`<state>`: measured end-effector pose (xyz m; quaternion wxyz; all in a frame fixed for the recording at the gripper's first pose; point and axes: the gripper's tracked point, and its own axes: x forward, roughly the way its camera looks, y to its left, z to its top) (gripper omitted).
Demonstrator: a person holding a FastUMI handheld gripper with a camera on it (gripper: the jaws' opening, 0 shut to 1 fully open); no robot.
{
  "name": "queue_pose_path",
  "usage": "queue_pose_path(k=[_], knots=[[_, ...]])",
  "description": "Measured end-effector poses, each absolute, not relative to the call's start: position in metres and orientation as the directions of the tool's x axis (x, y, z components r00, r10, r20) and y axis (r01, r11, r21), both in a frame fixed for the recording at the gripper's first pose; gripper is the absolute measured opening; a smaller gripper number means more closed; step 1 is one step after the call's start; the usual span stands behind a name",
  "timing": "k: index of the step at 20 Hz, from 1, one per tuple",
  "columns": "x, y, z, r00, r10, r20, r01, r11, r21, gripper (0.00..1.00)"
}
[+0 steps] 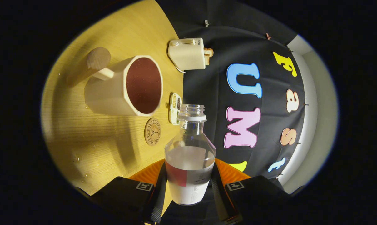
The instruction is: Take the bottle from table, then pour the juice into the cup, finally place the bottle on the coaster
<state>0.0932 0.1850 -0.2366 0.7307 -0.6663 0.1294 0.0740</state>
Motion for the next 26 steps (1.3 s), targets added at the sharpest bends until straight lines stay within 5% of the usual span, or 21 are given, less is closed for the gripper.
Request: queue_pose_path(k=[26], knots=[[0.101, 0.196, -0.242, 0.960, 0.013, -0.279, -0.274, -0.150, -0.950, 0.69]])
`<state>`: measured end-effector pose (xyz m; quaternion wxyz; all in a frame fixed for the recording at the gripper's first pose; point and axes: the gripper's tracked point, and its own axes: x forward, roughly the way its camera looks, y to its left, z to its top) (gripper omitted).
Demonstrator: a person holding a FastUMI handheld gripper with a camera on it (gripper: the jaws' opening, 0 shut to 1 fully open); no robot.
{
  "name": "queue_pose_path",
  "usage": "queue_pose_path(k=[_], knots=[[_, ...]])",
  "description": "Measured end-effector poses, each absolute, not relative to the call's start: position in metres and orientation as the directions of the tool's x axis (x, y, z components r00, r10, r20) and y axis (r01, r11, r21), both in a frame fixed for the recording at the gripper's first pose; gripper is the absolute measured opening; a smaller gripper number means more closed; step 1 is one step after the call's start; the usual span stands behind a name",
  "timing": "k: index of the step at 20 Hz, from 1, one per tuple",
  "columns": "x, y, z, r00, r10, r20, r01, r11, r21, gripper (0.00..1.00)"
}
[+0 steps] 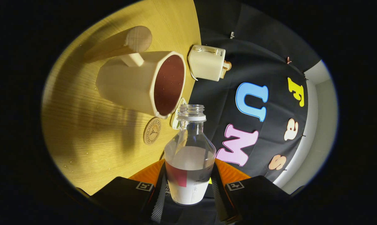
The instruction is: Take the bottle from table, then pour the juice into the cup, finally place the bottle on the coaster
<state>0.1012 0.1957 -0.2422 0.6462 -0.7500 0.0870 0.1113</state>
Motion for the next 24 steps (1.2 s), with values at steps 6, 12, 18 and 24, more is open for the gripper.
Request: queue_pose_path(k=[6, 12, 18, 24], knots=[[0.1020, 0.1967, -0.2407, 0.959, 0.023, -0.282, -0.273, -0.182, -0.945, 0.69], [0.1031, 0.1958, -0.2395, 0.960, 0.027, -0.278, -0.267, -0.196, -0.943, 0.69], [0.1042, 0.1953, -0.2363, 0.962, 0.042, -0.268, -0.253, -0.220, -0.942, 0.69], [0.1045, 0.1960, -0.2346, 0.964, 0.052, -0.261, -0.241, -0.244, -0.939, 0.69]])
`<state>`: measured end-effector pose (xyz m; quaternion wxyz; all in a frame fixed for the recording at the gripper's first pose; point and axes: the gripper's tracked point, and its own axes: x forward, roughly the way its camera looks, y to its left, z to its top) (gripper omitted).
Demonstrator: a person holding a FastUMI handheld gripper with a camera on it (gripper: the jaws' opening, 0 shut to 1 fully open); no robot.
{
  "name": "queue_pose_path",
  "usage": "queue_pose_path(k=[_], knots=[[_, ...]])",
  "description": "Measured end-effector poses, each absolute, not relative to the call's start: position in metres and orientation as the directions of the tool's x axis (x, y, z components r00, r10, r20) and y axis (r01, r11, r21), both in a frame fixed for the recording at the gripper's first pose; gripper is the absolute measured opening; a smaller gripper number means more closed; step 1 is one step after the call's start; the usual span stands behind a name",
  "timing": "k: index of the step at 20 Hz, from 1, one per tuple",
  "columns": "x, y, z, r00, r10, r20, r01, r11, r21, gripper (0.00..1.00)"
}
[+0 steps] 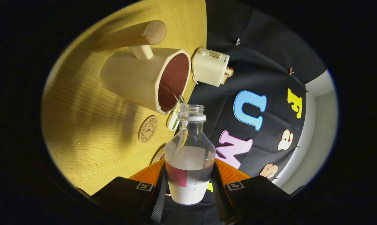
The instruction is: Take the bottle from table, then pour the juice into the cup, finally place the bottle on the coaster
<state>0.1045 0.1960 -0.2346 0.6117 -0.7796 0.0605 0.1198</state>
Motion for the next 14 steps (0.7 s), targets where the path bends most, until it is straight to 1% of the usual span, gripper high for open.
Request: queue_pose_path(k=[5, 14], knots=[[0.1043, 0.1963, -0.2349, 0.963, 0.053, -0.262, -0.241, -0.254, -0.937, 0.69], [0.1023, 0.1993, -0.2324, 0.965, 0.067, -0.255, -0.222, -0.315, -0.923, 0.69]])
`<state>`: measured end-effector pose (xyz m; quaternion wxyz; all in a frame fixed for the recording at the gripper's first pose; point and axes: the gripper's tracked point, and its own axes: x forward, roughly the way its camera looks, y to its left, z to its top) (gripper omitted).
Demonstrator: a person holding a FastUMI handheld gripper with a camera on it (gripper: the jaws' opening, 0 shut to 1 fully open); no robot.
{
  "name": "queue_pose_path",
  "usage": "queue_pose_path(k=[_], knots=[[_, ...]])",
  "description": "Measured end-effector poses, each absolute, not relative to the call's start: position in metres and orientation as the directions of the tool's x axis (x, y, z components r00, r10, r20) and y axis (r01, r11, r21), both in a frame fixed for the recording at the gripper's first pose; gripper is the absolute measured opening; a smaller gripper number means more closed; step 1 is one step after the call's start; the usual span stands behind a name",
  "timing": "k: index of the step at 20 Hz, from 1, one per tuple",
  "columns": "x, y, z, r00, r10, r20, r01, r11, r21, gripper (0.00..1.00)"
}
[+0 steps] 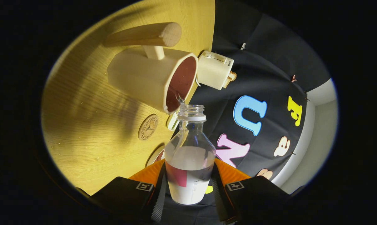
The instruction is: Take the bottle from table, then pour the juice into the cup, finally place the bottle on the coaster
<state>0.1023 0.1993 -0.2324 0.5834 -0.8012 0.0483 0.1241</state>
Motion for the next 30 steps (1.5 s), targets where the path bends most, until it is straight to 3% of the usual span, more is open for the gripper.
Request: queue_pose_path(k=[30], knots=[[0.111, 0.234, -0.198, 0.952, 0.232, -0.201, -0.046, -0.539, -0.841, 0.69]])
